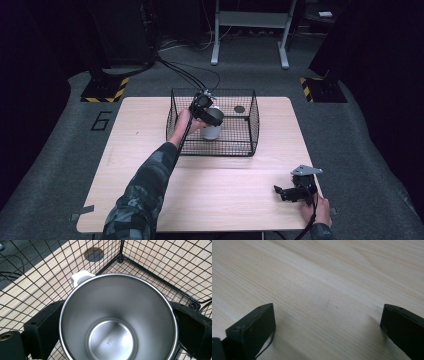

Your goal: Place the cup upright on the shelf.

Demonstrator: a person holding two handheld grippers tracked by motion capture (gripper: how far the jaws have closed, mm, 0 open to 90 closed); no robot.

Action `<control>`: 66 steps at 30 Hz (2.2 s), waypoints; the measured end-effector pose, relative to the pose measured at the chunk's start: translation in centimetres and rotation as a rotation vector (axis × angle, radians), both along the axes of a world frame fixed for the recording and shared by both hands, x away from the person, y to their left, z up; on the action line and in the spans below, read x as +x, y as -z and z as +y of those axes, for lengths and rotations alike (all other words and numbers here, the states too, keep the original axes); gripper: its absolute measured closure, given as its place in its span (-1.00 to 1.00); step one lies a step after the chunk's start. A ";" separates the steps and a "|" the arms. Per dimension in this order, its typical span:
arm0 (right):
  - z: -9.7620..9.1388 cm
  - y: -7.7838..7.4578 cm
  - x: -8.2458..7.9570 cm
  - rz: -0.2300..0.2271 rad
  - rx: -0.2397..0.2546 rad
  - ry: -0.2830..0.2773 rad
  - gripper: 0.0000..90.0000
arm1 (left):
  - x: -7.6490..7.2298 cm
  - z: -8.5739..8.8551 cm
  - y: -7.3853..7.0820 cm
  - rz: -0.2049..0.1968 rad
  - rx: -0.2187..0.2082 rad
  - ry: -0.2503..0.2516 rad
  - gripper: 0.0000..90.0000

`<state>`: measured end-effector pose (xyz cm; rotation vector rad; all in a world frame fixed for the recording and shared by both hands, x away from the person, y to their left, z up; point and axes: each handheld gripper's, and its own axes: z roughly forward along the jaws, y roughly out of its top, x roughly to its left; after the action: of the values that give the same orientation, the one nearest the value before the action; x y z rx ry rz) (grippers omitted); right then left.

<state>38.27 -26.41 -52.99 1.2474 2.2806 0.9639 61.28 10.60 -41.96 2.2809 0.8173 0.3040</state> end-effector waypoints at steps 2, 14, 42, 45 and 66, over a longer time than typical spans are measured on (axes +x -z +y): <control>0.0 0.0 0.0 0.000 0.000 0.000 -1.00 | 0.1 0.2 0.2 0.009 0.004 -0.004 -0.86; 0.0 0.0 0.0 0.000 -0.001 0.000 -1.00 | -0.2 0.7 0.6 0.024 0.024 0.013 -0.86; 0.0 0.0 0.0 -0.002 -0.006 -0.006 -1.00 | -3.3 2.4 -3.5 -0.015 -0.060 0.005 -1.00; 0.0 0.0 0.0 -0.001 -0.005 -0.005 -1.00 | -4.1 2.7 -4.1 -0.025 -0.056 0.013 -1.00; 0.0 0.0 0.0 0.000 -0.005 -0.004 -1.00 | -12.4 7.0 -7.4 -0.137 -0.057 0.068 -1.00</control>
<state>38.27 -26.43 -52.99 1.2413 2.2846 0.9597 48.91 17.57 -34.57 2.2024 0.6689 0.3958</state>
